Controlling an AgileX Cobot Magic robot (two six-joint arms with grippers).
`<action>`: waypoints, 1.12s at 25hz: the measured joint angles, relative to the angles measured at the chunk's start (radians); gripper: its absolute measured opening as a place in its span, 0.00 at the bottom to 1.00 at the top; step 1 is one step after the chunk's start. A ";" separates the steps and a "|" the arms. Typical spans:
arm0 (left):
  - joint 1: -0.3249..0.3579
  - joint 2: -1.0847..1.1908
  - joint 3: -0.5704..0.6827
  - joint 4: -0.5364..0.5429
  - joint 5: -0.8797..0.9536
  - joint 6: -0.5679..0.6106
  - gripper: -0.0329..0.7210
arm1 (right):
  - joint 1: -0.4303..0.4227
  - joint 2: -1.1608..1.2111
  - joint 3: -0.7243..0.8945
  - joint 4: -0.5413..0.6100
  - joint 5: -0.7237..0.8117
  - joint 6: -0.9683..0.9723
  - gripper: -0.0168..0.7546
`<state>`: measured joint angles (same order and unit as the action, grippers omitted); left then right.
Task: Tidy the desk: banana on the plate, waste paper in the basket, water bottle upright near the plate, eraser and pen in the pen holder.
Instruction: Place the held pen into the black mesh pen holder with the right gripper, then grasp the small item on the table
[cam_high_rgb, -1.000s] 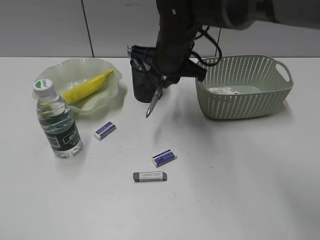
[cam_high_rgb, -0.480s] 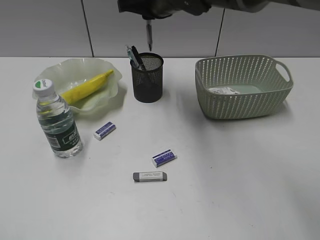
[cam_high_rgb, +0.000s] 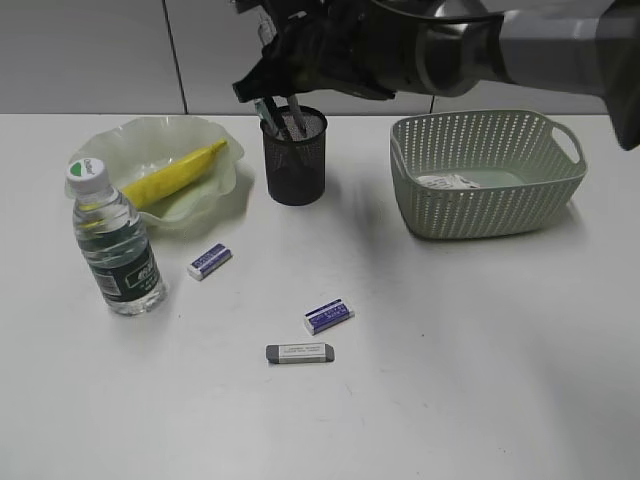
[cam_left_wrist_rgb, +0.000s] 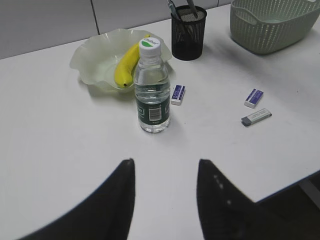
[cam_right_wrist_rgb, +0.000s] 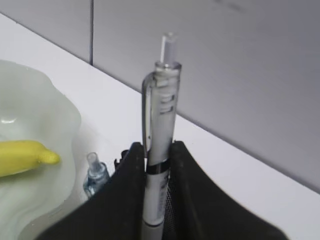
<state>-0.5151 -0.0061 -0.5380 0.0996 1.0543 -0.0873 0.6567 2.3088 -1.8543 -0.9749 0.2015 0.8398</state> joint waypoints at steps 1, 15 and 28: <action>0.000 0.000 0.000 0.000 0.000 0.000 0.45 | -0.004 0.008 0.000 -0.001 -0.003 0.014 0.18; 0.000 0.000 0.000 0.000 0.000 0.000 0.45 | -0.016 0.037 0.000 -0.004 -0.010 0.081 0.58; 0.000 0.000 0.000 0.000 0.000 0.000 0.45 | 0.011 -0.210 -0.002 0.356 0.418 -0.196 0.60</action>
<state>-0.5151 -0.0061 -0.5376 0.0996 1.0543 -0.0873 0.6674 2.0991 -1.8560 -0.6184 0.6198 0.6441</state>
